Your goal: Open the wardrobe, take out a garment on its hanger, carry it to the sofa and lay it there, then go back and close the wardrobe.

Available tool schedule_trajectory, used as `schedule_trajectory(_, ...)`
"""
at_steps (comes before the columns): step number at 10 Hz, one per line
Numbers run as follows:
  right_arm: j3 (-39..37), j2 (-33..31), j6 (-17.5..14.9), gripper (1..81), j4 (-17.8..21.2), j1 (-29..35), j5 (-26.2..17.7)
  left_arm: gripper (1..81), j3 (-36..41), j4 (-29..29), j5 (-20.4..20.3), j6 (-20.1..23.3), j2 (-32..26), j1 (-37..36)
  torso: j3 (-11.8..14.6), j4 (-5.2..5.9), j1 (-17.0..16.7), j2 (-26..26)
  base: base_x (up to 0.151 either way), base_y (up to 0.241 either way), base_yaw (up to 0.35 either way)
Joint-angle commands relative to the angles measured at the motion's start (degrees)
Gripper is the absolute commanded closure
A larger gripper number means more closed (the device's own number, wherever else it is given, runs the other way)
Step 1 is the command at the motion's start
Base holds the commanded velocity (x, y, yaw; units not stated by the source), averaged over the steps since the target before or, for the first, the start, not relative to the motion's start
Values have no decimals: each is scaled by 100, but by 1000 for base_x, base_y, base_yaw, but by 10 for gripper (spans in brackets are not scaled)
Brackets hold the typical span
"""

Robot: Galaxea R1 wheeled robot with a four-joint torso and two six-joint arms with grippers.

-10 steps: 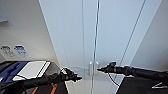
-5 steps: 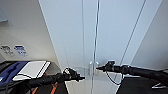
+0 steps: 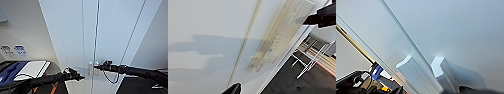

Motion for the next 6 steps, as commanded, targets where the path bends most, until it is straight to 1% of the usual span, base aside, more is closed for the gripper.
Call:
schedule_trajectory(1,66,131,55,10,-5,900,51,10,-107,-64,20,-13,118,-855,0,0,0,0,0,0,0)
schedule_trajectory(6,66,263,55,10,4,917,34,10,-941,-11,11,-13,883,-925,-2,0,0,0,0,0,0)
